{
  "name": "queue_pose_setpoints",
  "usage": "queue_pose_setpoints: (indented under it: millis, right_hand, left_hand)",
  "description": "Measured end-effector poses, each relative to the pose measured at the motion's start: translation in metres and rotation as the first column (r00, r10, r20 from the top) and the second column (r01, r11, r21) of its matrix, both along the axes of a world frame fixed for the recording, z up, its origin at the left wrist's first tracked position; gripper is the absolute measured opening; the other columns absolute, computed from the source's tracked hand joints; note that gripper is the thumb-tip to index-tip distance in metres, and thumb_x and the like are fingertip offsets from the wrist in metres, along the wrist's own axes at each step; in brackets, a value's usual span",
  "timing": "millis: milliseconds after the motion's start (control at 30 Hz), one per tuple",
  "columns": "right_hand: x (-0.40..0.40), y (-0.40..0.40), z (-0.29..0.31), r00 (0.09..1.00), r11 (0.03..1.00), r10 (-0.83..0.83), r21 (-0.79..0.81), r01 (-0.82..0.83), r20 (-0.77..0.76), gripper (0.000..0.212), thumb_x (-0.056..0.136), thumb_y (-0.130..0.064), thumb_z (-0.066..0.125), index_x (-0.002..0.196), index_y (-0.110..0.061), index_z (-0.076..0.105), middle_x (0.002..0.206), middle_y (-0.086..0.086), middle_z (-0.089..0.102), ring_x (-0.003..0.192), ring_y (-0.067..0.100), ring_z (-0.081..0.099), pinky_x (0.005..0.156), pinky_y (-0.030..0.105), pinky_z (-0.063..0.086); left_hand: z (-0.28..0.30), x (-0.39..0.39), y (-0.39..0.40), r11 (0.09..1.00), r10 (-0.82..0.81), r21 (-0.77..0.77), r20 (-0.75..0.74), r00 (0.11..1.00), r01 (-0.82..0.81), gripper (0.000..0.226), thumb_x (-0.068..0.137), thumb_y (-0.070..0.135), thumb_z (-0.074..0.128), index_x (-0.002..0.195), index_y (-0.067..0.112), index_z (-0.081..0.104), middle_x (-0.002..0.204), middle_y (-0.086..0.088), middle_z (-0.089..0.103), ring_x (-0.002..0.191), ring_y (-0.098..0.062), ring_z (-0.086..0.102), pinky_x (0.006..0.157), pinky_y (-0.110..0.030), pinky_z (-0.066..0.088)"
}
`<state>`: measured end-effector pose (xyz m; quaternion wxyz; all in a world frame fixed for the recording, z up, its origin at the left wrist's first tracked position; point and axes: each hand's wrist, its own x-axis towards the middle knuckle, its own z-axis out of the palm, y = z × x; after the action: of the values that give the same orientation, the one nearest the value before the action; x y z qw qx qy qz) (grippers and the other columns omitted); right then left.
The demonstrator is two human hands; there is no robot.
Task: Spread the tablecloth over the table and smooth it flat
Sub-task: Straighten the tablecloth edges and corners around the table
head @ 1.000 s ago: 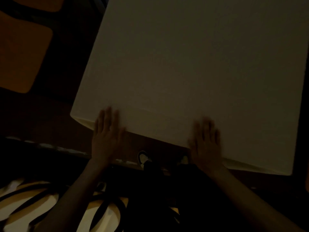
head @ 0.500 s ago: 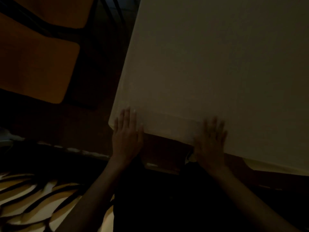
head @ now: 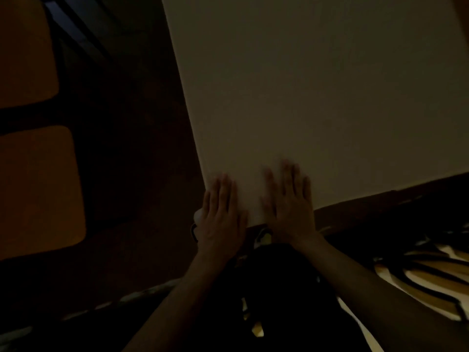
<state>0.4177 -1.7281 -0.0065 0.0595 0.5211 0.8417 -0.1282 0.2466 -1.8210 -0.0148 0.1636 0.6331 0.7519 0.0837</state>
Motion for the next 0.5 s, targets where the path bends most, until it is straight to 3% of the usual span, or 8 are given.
queue_pose_setpoints:
  millis: [167, 300, 400, 500]
  right_hand:
    - [0.013, -0.031, 0.009, 0.989, 0.986, -0.145, -0.084, 0.145, 0.009, 0.067, 0.101, -0.055, 0.021, 0.159, -0.028, -0.001, 0.166, 0.012, -0.012, 0.152, 0.035, -0.015, 0.122, 0.058, 0.002]
    - [0.004, -0.056, 0.019, 0.952, 0.943, -0.306, -0.138, 0.303, 0.000, 0.070, 0.101, -0.057, 0.019, 0.158, -0.028, -0.008, 0.166, 0.011, -0.016, 0.151, 0.033, -0.020, 0.122, 0.060, 0.002]
    - [-0.027, -0.064, 0.026, 0.899, 0.891, -0.439, -0.134, 0.435, -0.002, 0.076, 0.099, -0.059, 0.023, 0.159, -0.022, -0.004, 0.165, 0.014, -0.015, 0.151, 0.035, -0.019, 0.121, 0.061, 0.000]
    - [-0.083, -0.050, 0.026, 0.865, 0.866, -0.498, -0.098, 0.491, -0.061, 0.075, 0.101, -0.055, 0.030, 0.159, -0.020, -0.001, 0.166, 0.014, -0.014, 0.152, 0.036, -0.015, 0.121, 0.060, 0.003]
  left_hand:
    - [0.012, -0.015, -0.023, 0.994, -0.056, -0.093, 0.068, 0.996, 0.062, 0.071, 0.099, 0.037, 0.039, 0.157, 0.004, 0.014, 0.166, -0.014, 0.001, 0.153, -0.028, -0.002, 0.122, -0.049, 0.017]
    - [0.029, -0.048, -0.039, 0.965, 0.040, -0.262, 0.108, 0.993, -0.010, 0.075, 0.097, 0.051, 0.013, 0.158, 0.009, -0.002, 0.165, -0.008, -0.015, 0.152, -0.022, -0.014, 0.123, -0.050, 0.012]
    - [0.041, -0.090, -0.007, 0.983, 0.078, -0.168, 0.065, 0.995, -0.067, 0.070, 0.102, 0.048, 0.013, 0.157, 0.006, 0.008, 0.165, -0.009, -0.005, 0.153, -0.024, -0.010, 0.122, -0.052, 0.016]
    - [0.055, -0.121, 0.062, 0.999, -0.038, -0.037, 0.037, 0.999, 0.040, 0.065, 0.104, 0.044, 0.018, 0.158, 0.009, 0.007, 0.166, -0.008, -0.001, 0.153, -0.024, -0.009, 0.124, -0.048, 0.008]
